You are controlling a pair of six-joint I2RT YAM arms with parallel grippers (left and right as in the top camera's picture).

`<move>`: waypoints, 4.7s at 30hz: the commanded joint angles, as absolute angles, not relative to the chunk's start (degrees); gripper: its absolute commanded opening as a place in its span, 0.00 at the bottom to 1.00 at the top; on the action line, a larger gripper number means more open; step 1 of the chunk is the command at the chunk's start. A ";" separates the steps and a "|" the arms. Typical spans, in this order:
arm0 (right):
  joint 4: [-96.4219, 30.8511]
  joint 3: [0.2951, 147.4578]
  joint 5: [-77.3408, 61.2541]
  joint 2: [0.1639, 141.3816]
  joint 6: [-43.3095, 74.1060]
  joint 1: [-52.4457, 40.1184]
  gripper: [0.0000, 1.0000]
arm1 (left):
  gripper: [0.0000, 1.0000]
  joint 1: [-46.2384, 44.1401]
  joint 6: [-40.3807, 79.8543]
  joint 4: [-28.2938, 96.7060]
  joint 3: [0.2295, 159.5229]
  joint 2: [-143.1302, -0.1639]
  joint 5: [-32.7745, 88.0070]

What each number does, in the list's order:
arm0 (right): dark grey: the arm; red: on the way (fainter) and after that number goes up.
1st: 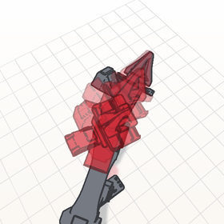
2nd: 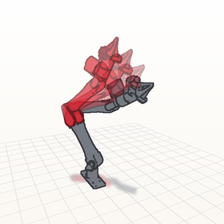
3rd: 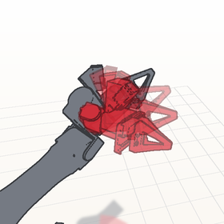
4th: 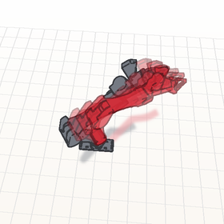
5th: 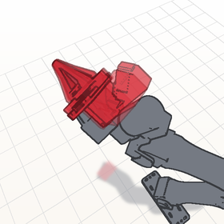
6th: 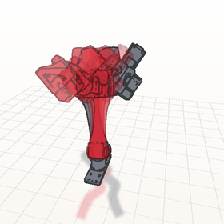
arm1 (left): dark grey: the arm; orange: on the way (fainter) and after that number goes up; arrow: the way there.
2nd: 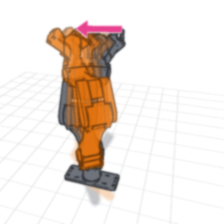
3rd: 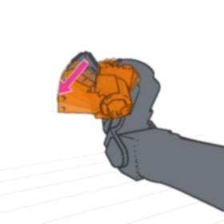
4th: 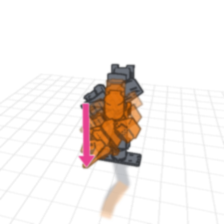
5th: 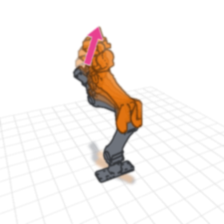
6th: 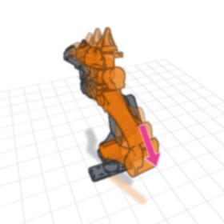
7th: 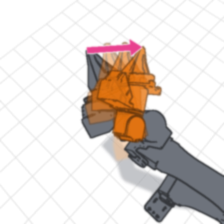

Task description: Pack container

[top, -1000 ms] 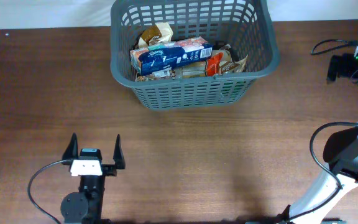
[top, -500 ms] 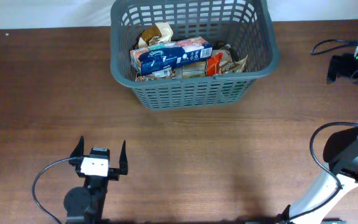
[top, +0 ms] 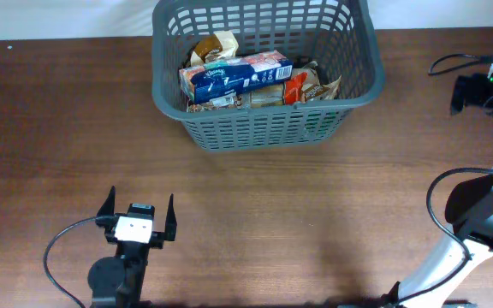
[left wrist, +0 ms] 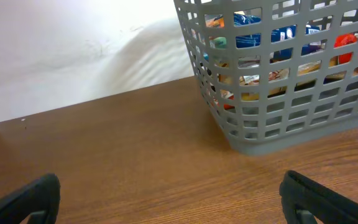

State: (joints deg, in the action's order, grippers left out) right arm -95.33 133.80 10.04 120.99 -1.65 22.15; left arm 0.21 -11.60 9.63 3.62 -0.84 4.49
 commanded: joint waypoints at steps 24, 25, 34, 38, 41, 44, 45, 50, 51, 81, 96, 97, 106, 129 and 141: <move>-95.15 133.53 10.76 120.64 -1.17 22.20 0.99 | 0.99 0.60 -12.75 9.45 2.81 -0.30 5.15; -95.15 133.53 10.76 120.64 -1.17 22.15 0.99 | 0.99 0.60 -12.75 9.45 2.81 -0.30 5.15; -95.15 133.53 10.76 120.66 -1.17 22.15 0.99 | 0.99 0.60 -12.73 9.45 2.81 -0.30 5.17; -95.13 133.53 10.79 120.66 -1.19 22.15 0.99 | 0.99 0.60 -12.73 9.45 2.81 -0.30 5.15; -94.35 133.53 12.95 120.66 -1.19 22.15 0.99 | 0.99 0.60 -12.73 9.45 2.81 -0.30 5.15; -93.21 133.53 15.11 120.64 -1.19 22.15 0.99 | 0.99 0.60 -12.73 9.45 2.81 -0.30 5.15; -92.90 133.56 15.09 120.57 -1.19 22.15 0.99 | 0.99 0.60 -12.73 9.45 2.81 -0.30 5.15; -92.53 133.56 15.07 119.22 -1.19 22.02 0.99 | 0.99 0.60 -12.73 9.45 2.81 -0.30 5.15; -92.53 133.56 15.07 118.61 -1.19 21.85 0.99 | 0.99 0.60 -12.73 9.45 2.81 -0.30 5.15; -33.41 92.47 5.28 62.26 -1.15 0.64 0.99 | 0.99 0.60 -12.73 9.47 2.81 -0.30 5.15; -7.09 48.14 -10.96 29.76 -0.97 0.64 0.99 | 0.99 0.60 -12.73 9.47 2.81 -0.30 5.15; -6.35 45.65 -11.46 27.66 -0.97 0.64 0.99 | 0.99 0.60 -12.73 9.45 2.81 -0.30 5.15; -4.78 28.73 -11.64 14.15 -0.99 0.64 0.99 | 0.99 0.60 -12.73 9.45 2.81 -0.30 5.15; -3.60 9.52 -11.42 2.28 -0.99 0.64 0.99 | 0.99 0.60 -12.73 9.45 2.81 -0.30 5.15; -3.64 4.69 -11.40 0.19 -0.99 0.64 0.99 | 0.99 0.60 -12.73 9.45 2.81 -0.30 5.15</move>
